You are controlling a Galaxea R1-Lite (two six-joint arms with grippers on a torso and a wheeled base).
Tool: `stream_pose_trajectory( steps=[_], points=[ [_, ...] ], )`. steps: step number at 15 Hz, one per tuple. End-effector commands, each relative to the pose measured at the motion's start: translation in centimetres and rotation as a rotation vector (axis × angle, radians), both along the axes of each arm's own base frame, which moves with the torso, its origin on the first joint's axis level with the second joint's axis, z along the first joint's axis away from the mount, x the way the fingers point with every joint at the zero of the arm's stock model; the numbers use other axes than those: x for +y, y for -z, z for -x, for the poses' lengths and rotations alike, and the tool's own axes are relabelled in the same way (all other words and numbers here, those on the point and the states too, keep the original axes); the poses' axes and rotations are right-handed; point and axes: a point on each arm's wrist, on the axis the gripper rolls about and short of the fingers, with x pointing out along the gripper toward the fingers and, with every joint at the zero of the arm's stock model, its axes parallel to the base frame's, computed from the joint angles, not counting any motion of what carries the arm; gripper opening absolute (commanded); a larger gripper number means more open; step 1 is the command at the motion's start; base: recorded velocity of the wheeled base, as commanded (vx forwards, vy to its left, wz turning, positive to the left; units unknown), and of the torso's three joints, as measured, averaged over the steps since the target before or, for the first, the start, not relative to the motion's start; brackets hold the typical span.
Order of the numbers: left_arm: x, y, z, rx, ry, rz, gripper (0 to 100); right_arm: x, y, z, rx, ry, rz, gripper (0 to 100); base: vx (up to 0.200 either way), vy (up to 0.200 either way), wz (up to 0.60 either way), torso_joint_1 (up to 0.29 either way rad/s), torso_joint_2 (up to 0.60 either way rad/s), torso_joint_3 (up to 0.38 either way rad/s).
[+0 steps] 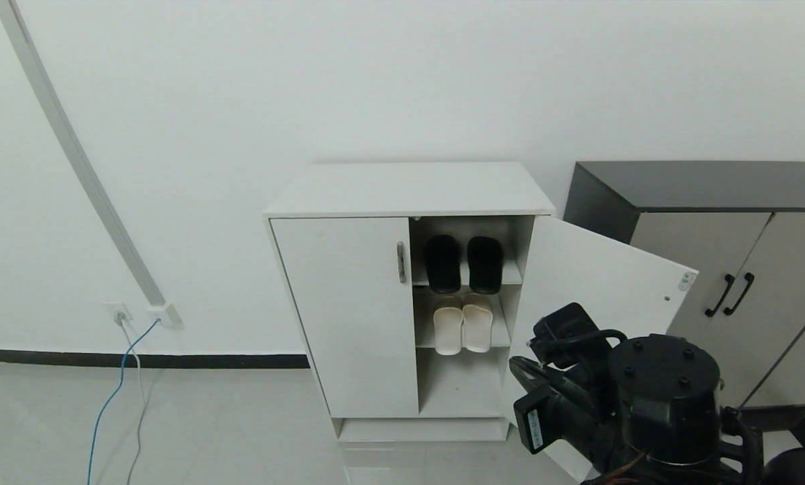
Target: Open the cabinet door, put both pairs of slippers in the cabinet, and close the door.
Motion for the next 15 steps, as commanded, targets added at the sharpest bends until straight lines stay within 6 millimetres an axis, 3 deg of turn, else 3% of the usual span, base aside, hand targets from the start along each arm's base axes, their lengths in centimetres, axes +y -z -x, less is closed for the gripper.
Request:
stream_pose_trajectory(
  steps=[1, 15],
  points=[
    [0.00, 0.00, -0.01, 0.001, 0.001, 0.000, 0, 0.02, 0.03, 0.00, 0.001, 0.000, 0.000, 0, 0.000, 0.000, 0.00, 0.217, -0.52, -0.315],
    [0.00, 0.00, -0.01, 0.001, 0.001, 0.000, 0, -0.34, 0.29, -0.91, 0.007, 0.028, 0.002, 0, 0.000, 0.000, 0.00, 0.229, -0.52, -0.296]
  ],
)
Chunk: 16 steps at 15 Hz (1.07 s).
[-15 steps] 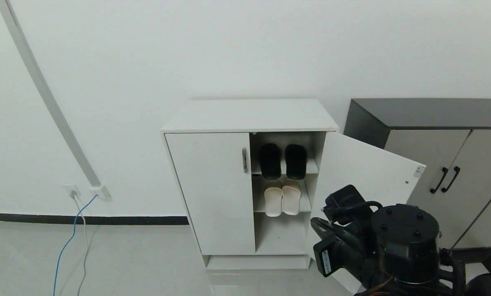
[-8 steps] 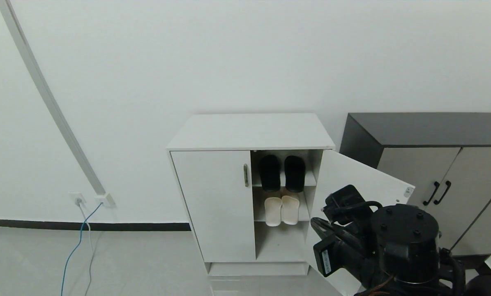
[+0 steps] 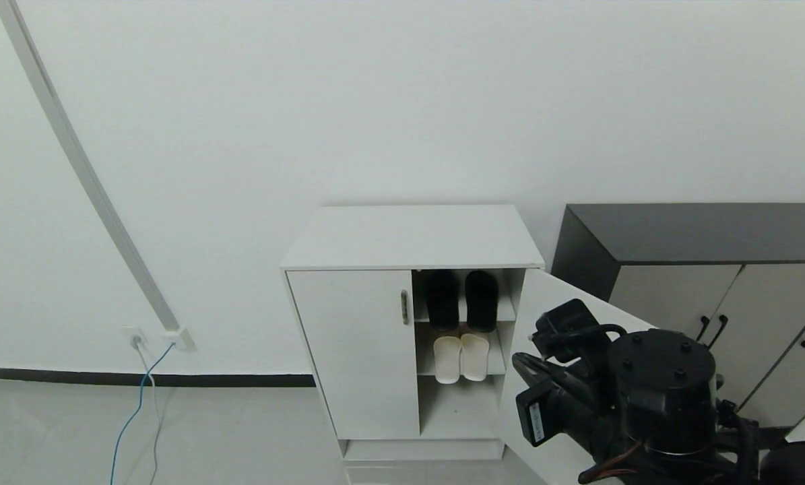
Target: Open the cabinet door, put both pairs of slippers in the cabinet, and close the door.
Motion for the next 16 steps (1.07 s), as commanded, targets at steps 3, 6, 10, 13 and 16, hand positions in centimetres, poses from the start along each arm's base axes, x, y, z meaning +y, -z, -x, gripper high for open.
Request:
stream_pose_trajectory(
  steps=[3, 6, 10, 13, 16],
  points=[
    [0.0, 0.0, 0.0, 0.001, 0.000, 0.000, 0, -0.5, 0.3, -0.9, -0.001, 0.030, -0.003, 0, 0.000, 0.000, 0.00, 0.175, -0.37, -0.198],
    [0.0, 0.0, 0.0, 0.001, 0.000, 0.000, 0, -0.6, 0.5, -1.1, 0.003, 0.039, 0.002, 0, 0.000, 0.000, 0.00, 0.170, -0.36, -0.188],
    [0.0, 0.0, 0.0, 0.003, 0.000, 0.000, 0, -0.6, 0.7, -1.2, 0.008, 0.042, 0.010, 0, 0.000, 0.000, -0.60, 0.111, -0.23, -0.121],
    [0.0, 0.0, 0.0, 0.001, 0.000, 0.000, 0, -0.6, 0.8, -1.4, 0.008, 0.046, 0.015, 0, 0.000, 0.000, -0.40, 0.008, -0.02, -0.010],
    [0.0, 0.0, 0.0, 0.001, 0.000, 0.000, 0, -0.9, 1.2, -2.2, 0.014, 0.074, 0.022, 0, 0.000, 0.000, 0.00, 0.000, 0.00, 0.000]
  ],
)
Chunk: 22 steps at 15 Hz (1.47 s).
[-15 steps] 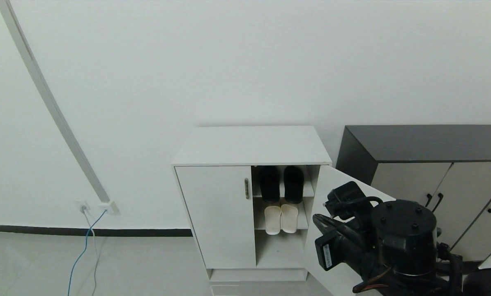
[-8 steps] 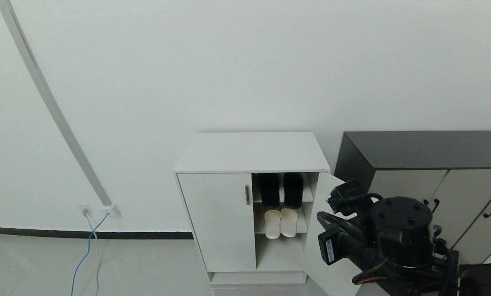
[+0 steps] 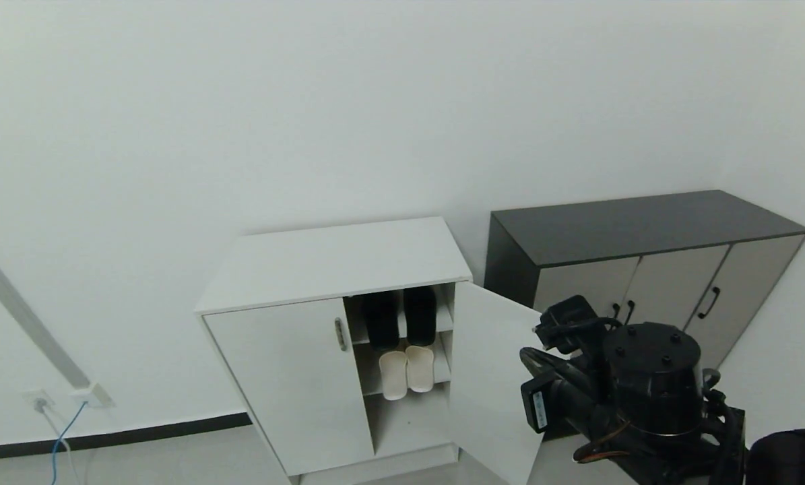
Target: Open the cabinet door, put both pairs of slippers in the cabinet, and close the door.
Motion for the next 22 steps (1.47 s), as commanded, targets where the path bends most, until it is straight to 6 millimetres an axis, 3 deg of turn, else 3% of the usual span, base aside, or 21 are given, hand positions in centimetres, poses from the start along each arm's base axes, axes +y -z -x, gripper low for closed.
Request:
stream_pose_trajectory(
  steps=[1, 4, 5, 8, 14, 17, 22],
  points=[
    [0.0, 0.0, 0.0, 0.001, -0.001, 0.000, 0, -0.1, 0.6, -0.9, 0.009, 0.023, 0.008, 0, 0.000, 0.000, 0.00, 0.000, 0.00, 0.000],
    [0.0, 0.0, 0.0, 0.001, 0.001, 0.000, 0, -0.4, 0.9, -3.2, -0.009, 0.069, -0.017, 0, 0.000, 0.000, 0.00, 0.000, 0.00, 0.000],
    [0.0, 0.0, 0.0, 0.001, 0.001, 0.000, 0, -1.1, 0.9, -6.2, -0.025, 0.134, -0.037, 0, 0.000, 0.000, 0.00, 0.000, 0.00, 0.000],
    [0.0, 0.0, 0.0, 0.001, 0.002, -0.001, 0, -2.7, 1.4, -12.5, -0.015, 0.230, -0.069, 0, 0.000, 0.000, 0.00, 0.000, 0.00, 0.000],
    [0.0, 0.0, 0.0, 0.001, 0.002, -0.003, 0, -6.6, 4.8, -20.3, 0.102, 0.334, -0.113, 0, 0.000, 0.000, 0.00, 0.000, 0.00, 0.000],
    [0.0, 0.0, 0.0, 0.001, 0.004, -0.003, 0, -7.7, 6.3, -21.8, 0.131, 0.359, -0.105, 0, 0.000, 0.000, 0.00, 0.000, 0.00, 0.000],
    [0.0, 0.0, 0.0, 0.003, 0.002, -0.001, 0, -9.0, 8.3, -22.8, 0.168, 0.371, -0.099, 0, 0.000, 0.000, 0.00, 0.000, 0.00, 0.000]
  ],
)
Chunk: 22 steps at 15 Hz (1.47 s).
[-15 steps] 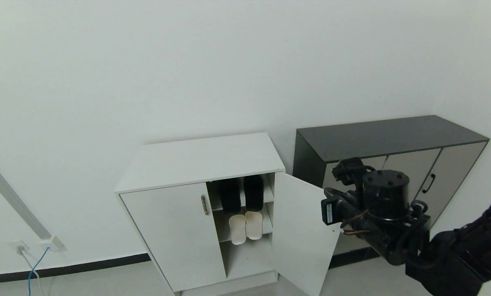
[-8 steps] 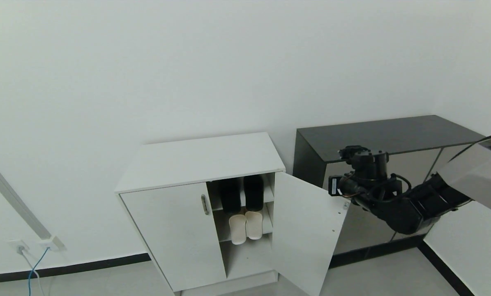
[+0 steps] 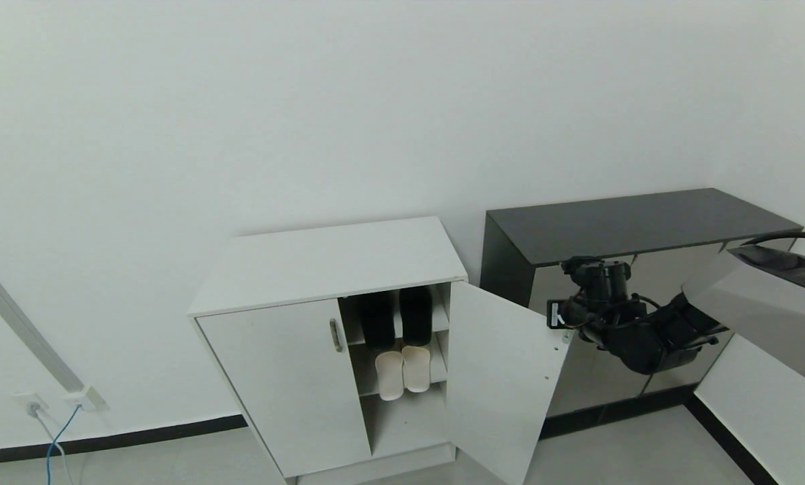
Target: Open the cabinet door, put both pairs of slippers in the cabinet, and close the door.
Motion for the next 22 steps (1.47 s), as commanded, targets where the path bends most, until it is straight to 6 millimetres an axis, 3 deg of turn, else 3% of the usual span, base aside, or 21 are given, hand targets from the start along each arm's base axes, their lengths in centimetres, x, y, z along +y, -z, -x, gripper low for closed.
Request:
stream_pose_trajectory(
  steps=[1, 9, 14, 20, 22],
  points=[
    [0.0, 0.0, 0.0, 0.001, -0.001, 0.001, 0, -0.3, 1.3, -0.3, 0.027, 0.006, 0.007, 0, 0.000, 0.000, 0.00, 0.000, 0.00, 0.000],
    [0.0, 0.0, 0.0, 0.001, -0.001, 0.002, 0, 0.9, 1.4, 1.0, 0.049, -0.028, 0.015, 0, 0.000, 0.000, 0.00, 0.000, 0.00, 0.000],
    [0.0, 0.0, 0.0, 0.001, -0.002, 0.002, 0, 3.2, 0.4, 4.2, 0.071, -0.106, 0.026, 0, 0.000, 0.000, 0.00, 0.000, 0.00, 0.000],
    [0.0, 0.0, 0.0, 0.001, -0.004, 0.007, 0, 8.1, 0.7, 9.1, 0.109, -0.267, 0.045, 0, 0.000, 0.000, 0.00, 0.000, 0.00, 0.000],
    [0.0, 0.0, 0.0, 0.001, -0.004, 0.007, 0, 8.5, -0.1, 9.9, 0.084, -0.286, 0.035, 0, 0.000, 0.000, 0.00, 0.000, 0.00, 0.000]
  ],
)
